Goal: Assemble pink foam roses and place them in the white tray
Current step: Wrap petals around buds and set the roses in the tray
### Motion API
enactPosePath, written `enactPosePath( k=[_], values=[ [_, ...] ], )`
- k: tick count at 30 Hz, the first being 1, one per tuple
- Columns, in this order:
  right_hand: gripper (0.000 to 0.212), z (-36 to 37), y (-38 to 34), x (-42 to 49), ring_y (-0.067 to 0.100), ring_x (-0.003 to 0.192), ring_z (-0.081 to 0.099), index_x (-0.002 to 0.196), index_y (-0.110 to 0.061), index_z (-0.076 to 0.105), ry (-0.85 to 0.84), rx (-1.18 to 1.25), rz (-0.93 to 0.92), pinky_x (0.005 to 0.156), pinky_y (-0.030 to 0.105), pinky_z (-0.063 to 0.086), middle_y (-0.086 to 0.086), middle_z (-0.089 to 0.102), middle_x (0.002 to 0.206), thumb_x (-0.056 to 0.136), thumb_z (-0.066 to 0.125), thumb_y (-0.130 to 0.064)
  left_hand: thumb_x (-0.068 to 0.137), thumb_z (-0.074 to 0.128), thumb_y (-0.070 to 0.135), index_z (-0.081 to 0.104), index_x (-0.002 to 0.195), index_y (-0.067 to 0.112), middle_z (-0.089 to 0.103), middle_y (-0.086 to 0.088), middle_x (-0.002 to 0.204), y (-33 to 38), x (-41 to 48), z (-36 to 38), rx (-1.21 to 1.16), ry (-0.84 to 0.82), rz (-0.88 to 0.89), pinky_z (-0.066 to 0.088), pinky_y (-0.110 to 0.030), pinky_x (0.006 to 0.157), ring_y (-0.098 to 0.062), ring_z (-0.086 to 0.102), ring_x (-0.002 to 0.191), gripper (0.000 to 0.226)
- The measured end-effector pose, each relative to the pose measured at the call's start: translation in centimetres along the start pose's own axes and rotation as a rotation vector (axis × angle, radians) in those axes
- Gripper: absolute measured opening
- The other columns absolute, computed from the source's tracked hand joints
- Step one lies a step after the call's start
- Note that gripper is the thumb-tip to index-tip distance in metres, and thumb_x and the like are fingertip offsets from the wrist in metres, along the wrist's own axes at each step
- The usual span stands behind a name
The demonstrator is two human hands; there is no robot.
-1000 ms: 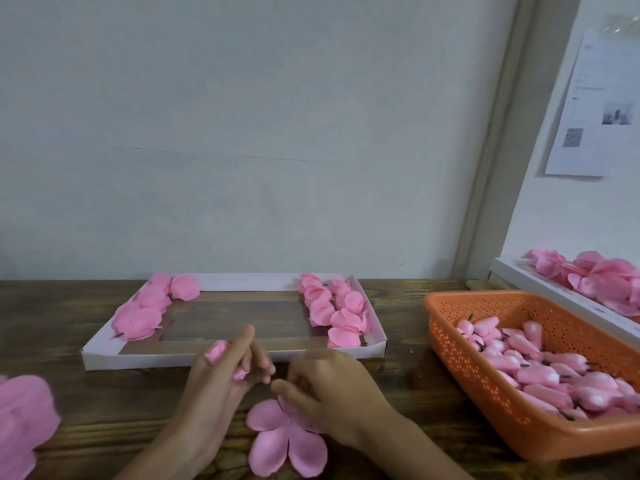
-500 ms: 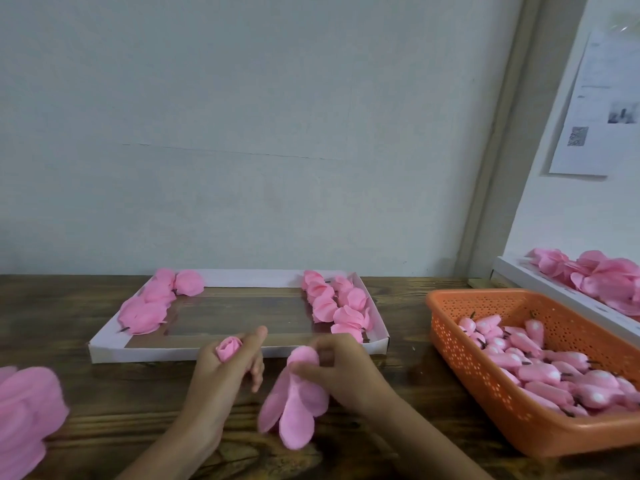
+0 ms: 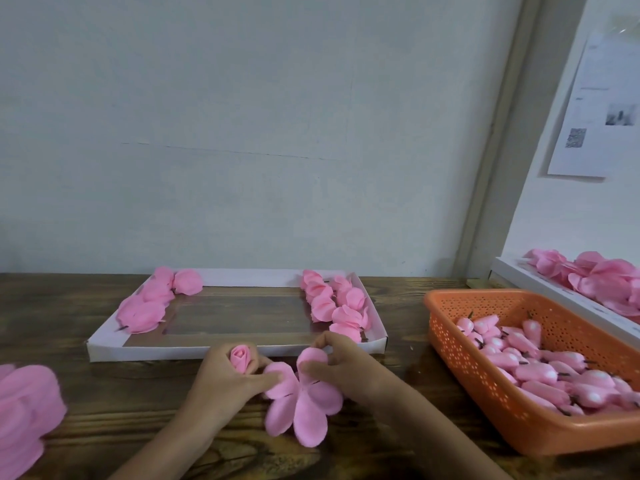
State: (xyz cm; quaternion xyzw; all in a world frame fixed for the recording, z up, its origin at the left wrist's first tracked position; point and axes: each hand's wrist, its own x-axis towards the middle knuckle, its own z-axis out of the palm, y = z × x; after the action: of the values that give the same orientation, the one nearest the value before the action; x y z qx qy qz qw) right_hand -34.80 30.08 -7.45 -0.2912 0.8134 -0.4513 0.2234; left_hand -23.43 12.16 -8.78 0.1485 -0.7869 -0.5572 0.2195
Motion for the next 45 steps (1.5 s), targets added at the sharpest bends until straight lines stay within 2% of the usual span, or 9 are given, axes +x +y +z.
enactPosePath(
  k=[4, 7, 12, 17, 23, 27, 31, 34, 45],
  values=[
    [0.028, -0.5, 0.3, 0.2, 0.016, 0.081, 0.071, 0.096, -0.021, 0.063, 0.155, -0.035, -0.122, 0.068, 0.025, 0.057, 0.004, 0.075, 0.087, 0.083, 0.088, -0.023, 0.069, 0.090, -0.005, 0.050, 0.044, 0.016, 0.072, -0.015, 0.063, 0.1, -0.1, -0.2, 0.002, -0.008, -0.061, 0.054, -0.032, 0.056, -0.023, 0.066, 0.051, 0.051],
    [0.030, -1.1, 0.4, -0.1, 0.006, 0.072, 0.070, 0.099, -0.023, 0.070, 0.179, -0.038, -0.137, 0.063, 0.016, 0.051, 0.001, 0.077, 0.078, 0.079, 0.091, -0.020, 0.069, 0.091, -0.001, 0.049, 0.043, 0.017, 0.072, -0.012, 0.062, 0.0, 0.1, -0.3, 0.031, -0.003, -0.088, 0.053, -0.031, 0.055, -0.030, 0.070, 0.051, 0.053],
    [0.018, -1.3, 0.2, -0.2, 0.005, 0.078, 0.072, 0.096, -0.030, 0.073, 0.115, -0.168, -0.158, 0.065, 0.021, 0.054, -0.009, 0.078, 0.078, 0.086, 0.084, -0.020, 0.073, 0.089, 0.001, 0.045, 0.050, 0.016, 0.061, -0.010, 0.054, -0.2, 0.2, -0.5, 0.042, -0.024, -0.085, 0.048, -0.032, 0.059, -0.035, 0.070, 0.051, 0.053],
    [0.039, -1.3, 0.0, -0.6, 0.013, 0.094, 0.074, 0.124, -0.032, 0.067, 0.014, -0.200, -0.097, 0.086, 0.032, 0.061, 0.003, 0.080, 0.100, 0.090, 0.079, -0.019, 0.073, 0.087, -0.001, 0.076, 0.073, 0.009, 0.075, -0.010, 0.065, 0.0, -0.3, -0.2, 0.118, -0.046, 0.029, 0.058, -0.035, 0.056, -0.028, 0.069, 0.051, 0.015],
    [0.020, -1.1, 0.1, -0.3, 0.009, 0.091, 0.069, 0.100, -0.027, 0.077, 0.131, -0.419, -0.210, 0.084, 0.031, 0.062, -0.008, 0.076, 0.098, 0.086, 0.079, -0.014, 0.069, 0.088, 0.005, 0.072, 0.059, 0.014, 0.076, 0.004, 0.064, 0.1, -0.4, -0.2, 0.258, -0.052, 0.086, 0.055, -0.025, 0.057, -0.014, 0.068, 0.050, 0.021],
    [0.023, -0.9, 0.2, -0.4, 0.006, 0.081, 0.064, 0.104, -0.029, 0.077, 0.165, -0.485, -0.240, 0.072, 0.024, 0.056, -0.007, 0.074, 0.093, 0.086, 0.075, -0.015, 0.064, 0.096, 0.015, 0.077, 0.062, 0.018, 0.077, 0.009, 0.068, 0.4, -0.4, -0.3, 0.266, -0.105, 0.097, 0.056, -0.027, 0.059, -0.007, 0.068, 0.058, 0.019],
    [0.016, -0.7, 0.0, -0.3, 0.006, 0.090, 0.067, 0.104, -0.031, 0.078, 0.238, -0.603, -0.289, 0.082, 0.029, 0.059, -0.010, 0.076, 0.101, 0.091, 0.072, -0.024, 0.059, 0.093, 0.033, 0.078, 0.067, 0.034, 0.073, 0.015, 0.065, 0.6, -0.6, -0.2, 0.340, -0.160, 0.132, 0.050, -0.022, 0.057, -0.003, 0.063, 0.060, 0.017],
    [0.019, -0.7, 0.1, -0.4, 0.004, 0.088, 0.066, 0.108, -0.033, 0.077, 0.273, -0.666, -0.332, 0.077, 0.021, 0.054, -0.012, 0.076, 0.104, 0.091, 0.072, -0.025, 0.060, 0.092, 0.033, 0.076, 0.071, 0.042, 0.073, 0.017, 0.066, 0.6, -0.6, -0.2, 0.373, -0.155, 0.158, 0.052, -0.025, 0.061, -0.006, 0.066, 0.066, 0.021],
    [0.014, -0.8, 0.8, 0.0, 0.005, 0.082, 0.068, 0.100, -0.026, 0.077, 0.295, -0.652, -0.342, 0.074, 0.021, 0.056, -0.010, 0.076, 0.090, 0.086, 0.078, -0.021, 0.064, 0.094, 0.031, 0.073, 0.068, 0.033, 0.069, 0.014, 0.061, 0.2, -0.6, 0.1, 0.415, -0.143, 0.207, 0.054, -0.024, 0.059, -0.008, 0.068, 0.065, 0.021]
  ],
)
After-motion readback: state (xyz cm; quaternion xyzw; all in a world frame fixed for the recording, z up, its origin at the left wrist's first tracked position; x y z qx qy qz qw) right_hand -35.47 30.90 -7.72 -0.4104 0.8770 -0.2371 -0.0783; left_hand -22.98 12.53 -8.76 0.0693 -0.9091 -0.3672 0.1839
